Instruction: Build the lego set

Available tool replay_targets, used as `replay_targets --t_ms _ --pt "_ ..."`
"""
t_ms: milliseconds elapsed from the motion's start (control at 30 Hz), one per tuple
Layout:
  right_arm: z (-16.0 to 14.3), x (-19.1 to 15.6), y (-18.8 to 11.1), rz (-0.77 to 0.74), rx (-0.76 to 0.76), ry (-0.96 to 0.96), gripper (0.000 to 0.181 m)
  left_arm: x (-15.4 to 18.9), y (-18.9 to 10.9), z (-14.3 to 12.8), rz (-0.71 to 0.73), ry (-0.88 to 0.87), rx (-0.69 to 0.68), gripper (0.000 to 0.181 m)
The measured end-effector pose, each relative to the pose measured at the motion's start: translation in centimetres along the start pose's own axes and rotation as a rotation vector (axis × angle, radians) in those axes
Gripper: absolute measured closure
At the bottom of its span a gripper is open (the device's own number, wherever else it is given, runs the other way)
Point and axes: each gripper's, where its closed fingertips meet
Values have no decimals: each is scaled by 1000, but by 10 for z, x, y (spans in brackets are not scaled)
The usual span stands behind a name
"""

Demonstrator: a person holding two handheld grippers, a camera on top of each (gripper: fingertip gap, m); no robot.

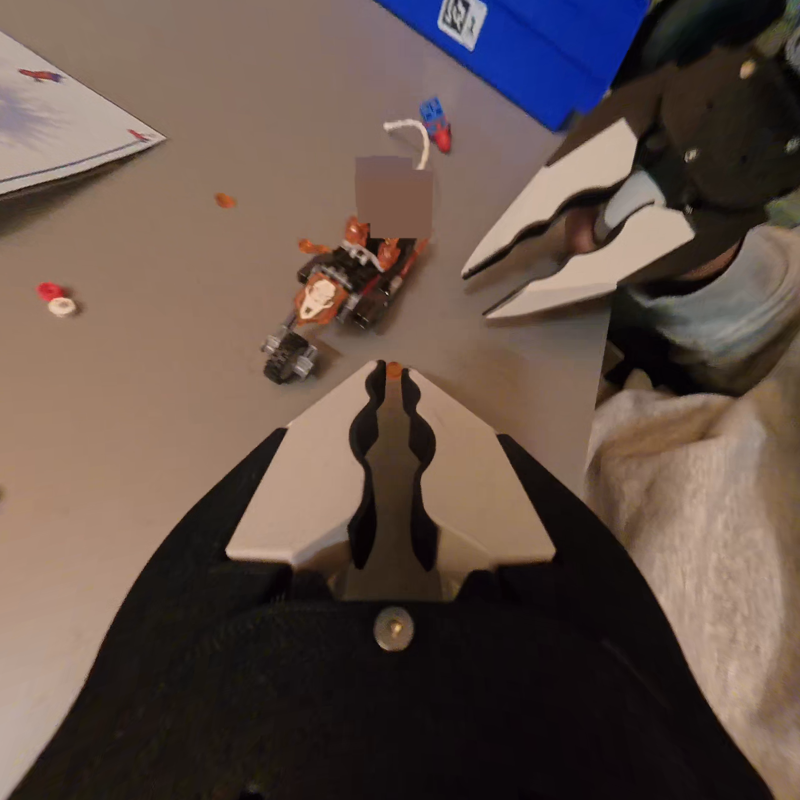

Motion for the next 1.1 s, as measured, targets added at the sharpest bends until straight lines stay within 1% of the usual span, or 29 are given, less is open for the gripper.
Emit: replay_targets --t_ms 133,267,367,500,533,600,733,933,1100 --pt "7 2 6 -13 14 1 162 -11 0 11 23 -59 58 177" --pt "9 5 13 -42 2 -35 162 -15 9 5 21 -107 2 177" --pt "14 6 18 -64 1 -82 163 -15 13 8 13 -126 5 177" --pt "30 12 14 -106 58 -141 160 -16 17 7 9 -152 -8 177" --pt "34 14 11 -118 80 -153 157 -17 18 7 11 -159 -11 177" --pt "42 23 7 -139 110 -172 145 -17 18 7 7 -172 -12 177" --pt "39 40 14 -127 78 -160 126 -16 19 8 -25 -205 -3 177" --pt "30 43 34 -20 19 -82 109 -15 21 9 -33 -214 -1 177" --pt "16 44 43 26 -66 -65 106 -15 20 12 -55 -240 15 177"
Point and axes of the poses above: each gripper's, where its closed fingertips meet, y out along the fingers, z out of its top, x = y × z across the jaws, and after that the axes turned 2 degrees about y, right-handed
